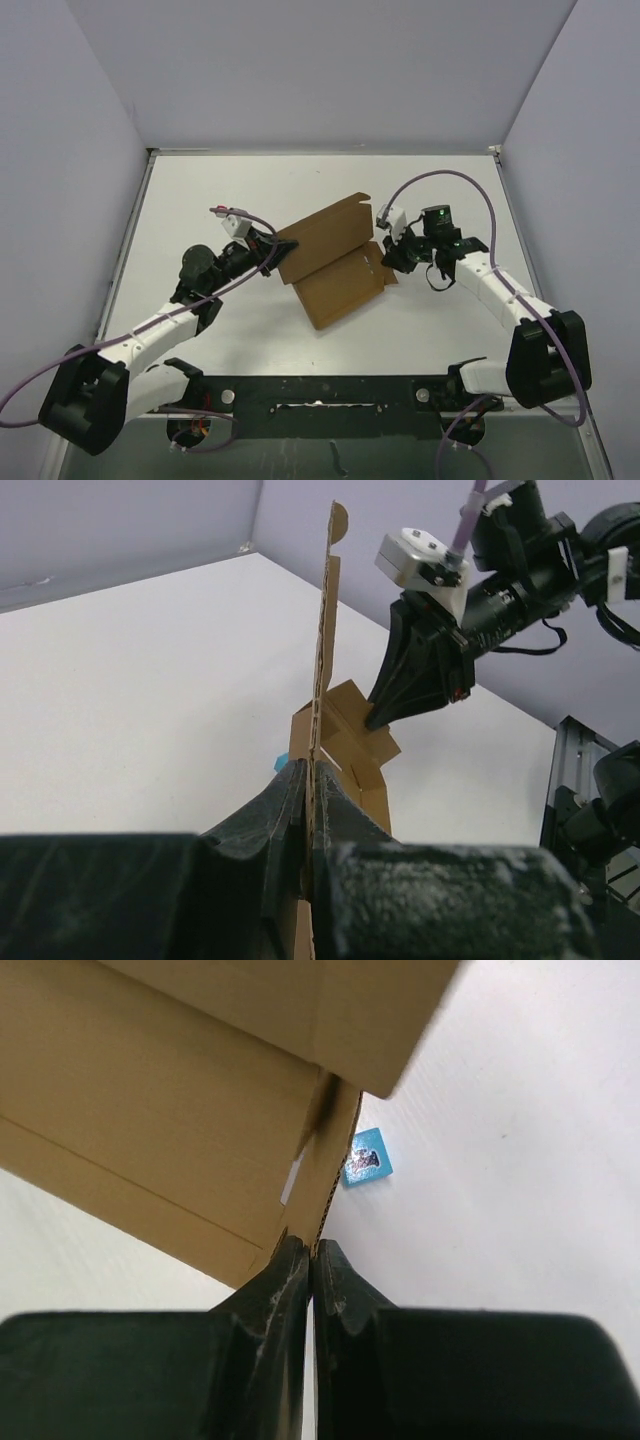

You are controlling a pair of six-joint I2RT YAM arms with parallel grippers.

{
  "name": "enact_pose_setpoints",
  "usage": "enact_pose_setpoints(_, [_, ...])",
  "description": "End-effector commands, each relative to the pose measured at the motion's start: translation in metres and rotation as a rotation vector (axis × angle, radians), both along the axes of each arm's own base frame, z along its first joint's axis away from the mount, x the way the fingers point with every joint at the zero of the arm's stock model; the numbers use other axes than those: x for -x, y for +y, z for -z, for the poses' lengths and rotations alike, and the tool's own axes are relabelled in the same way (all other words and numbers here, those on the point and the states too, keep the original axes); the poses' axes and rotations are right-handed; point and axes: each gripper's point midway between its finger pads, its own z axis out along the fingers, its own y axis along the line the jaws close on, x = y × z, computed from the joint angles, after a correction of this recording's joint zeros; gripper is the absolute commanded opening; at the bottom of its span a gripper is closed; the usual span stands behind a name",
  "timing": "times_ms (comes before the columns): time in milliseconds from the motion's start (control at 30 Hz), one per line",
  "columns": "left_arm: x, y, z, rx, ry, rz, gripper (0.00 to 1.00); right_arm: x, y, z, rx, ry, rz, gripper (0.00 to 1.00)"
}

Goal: Fold the paper box

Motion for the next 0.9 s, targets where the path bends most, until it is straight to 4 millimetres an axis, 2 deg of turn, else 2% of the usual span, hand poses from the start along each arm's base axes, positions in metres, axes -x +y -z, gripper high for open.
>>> enact_pose_setpoints(0, [-0.006,-0.013,-0.022,-0.026,-0.159,0.050,0.00,-0.027,0.007,-0.011,0.024,-0.253,0.078,0.00])
enact_pose_setpoints(133, [-0.006,-0.016,-0.017,-0.056,-0.217,0.057,0.00,-0.037,0.004,-0.002,0.023,-0.294,0.149,0.00])
enact_pose_setpoints(267, [0.004,-0.020,-0.006,-0.104,-0.287,0.080,0.00,-0.036,0.003,0.011,0.039,-0.286,0.155,0.00])
enact_pose_setpoints(367, [0.013,-0.021,-0.006,-0.110,-0.350,0.083,0.00,-0.034,0.009,0.013,0.022,-0.275,0.145,0.00])
enact_pose_setpoints(500, [0.013,-0.016,-0.021,-0.086,-0.375,0.049,0.00,-0.040,0.016,0.003,-0.019,-0.343,0.151,0.00])
enact_pose_setpoints(733, [0.013,-0.005,-0.048,0.003,-0.366,-0.037,0.00,-0.067,0.024,-0.024,-0.140,-0.487,0.223,0.00])
enact_pose_setpoints(867, [0.012,0.001,-0.054,-0.023,-0.408,-0.074,0.00,-0.078,0.027,-0.032,-0.190,-0.561,0.251,0.00])
